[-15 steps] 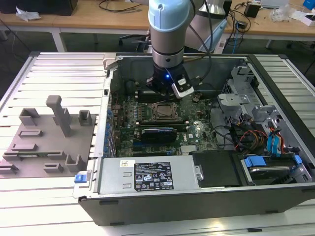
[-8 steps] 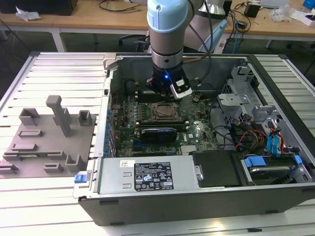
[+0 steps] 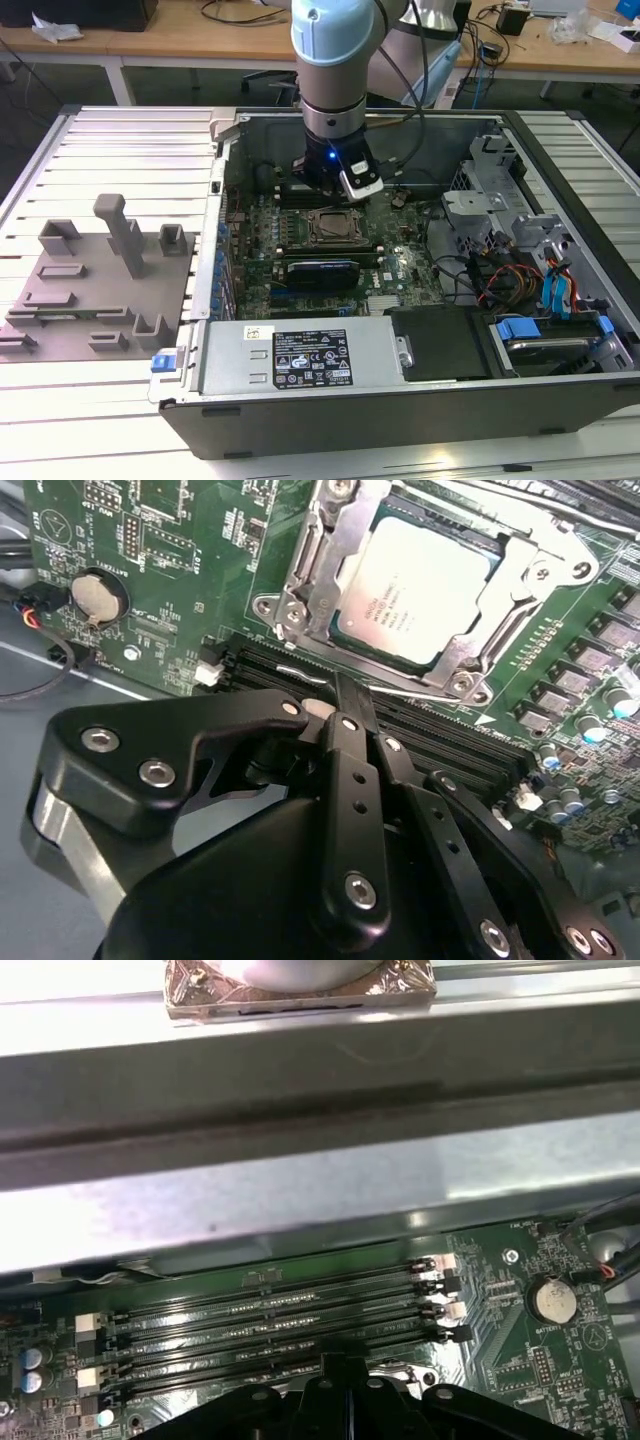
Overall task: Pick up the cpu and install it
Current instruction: 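Install the first cpu locking lever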
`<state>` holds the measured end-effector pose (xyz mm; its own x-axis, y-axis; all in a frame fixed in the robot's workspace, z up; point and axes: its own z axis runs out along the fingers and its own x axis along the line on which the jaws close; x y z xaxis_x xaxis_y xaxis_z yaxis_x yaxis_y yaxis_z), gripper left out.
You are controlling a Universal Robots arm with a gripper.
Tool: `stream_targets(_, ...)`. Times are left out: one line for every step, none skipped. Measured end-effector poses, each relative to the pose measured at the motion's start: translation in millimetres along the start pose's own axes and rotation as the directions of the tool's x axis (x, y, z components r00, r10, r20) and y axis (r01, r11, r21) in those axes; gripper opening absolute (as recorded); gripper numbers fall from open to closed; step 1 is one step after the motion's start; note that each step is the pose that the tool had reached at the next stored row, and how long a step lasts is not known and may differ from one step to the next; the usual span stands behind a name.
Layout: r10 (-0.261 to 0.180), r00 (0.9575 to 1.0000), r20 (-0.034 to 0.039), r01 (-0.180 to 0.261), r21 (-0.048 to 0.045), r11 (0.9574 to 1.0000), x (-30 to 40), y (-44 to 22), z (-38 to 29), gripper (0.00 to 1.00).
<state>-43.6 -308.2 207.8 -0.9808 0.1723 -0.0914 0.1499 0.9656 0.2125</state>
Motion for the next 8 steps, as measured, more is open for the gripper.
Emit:
stream_targets(0.002, 1.0, 0.0006, -0.002, 0.0016, 1.0, 0.4, -0.1, 0.0, 0.11)
stream_targets(0.006, 1.0, 0.0017, -0.006, 0.0038, 1.0, 0.8, 0.0, 0.1, 0.11)
stream_targets(0.007, 1.0, 0.0023, -0.007, 0.0056, 1.0, 0.9, 0.3, 0.1, 0.11)
stream_targets(0.008, 1.0, 0.0026, -0.008, 0.0064, 0.9999, 1.0, 0.8, 0.3, 0.11)
stream_targets(0.008, 1.0, 0.0032, -0.008, 0.0089, 0.9999, 1.5, 3.8, 0.9, 0.11)
stream_targets(0.009, 1.0, 0.0037, -0.009, 0.0101, 0.9999, 1.8, 5.1, 1.3, 0.11)
stream_targets(0.009, 0.9999, 0.0043, -0.009, 0.011, 0.9999, 1.9, 5.8, 1.4, 0.11)
stream_targets(0.01, 0.9999, 0.0051, -0.01, 0.0132, 0.9999, 2.0, 6.1, 1.6, 0.11)
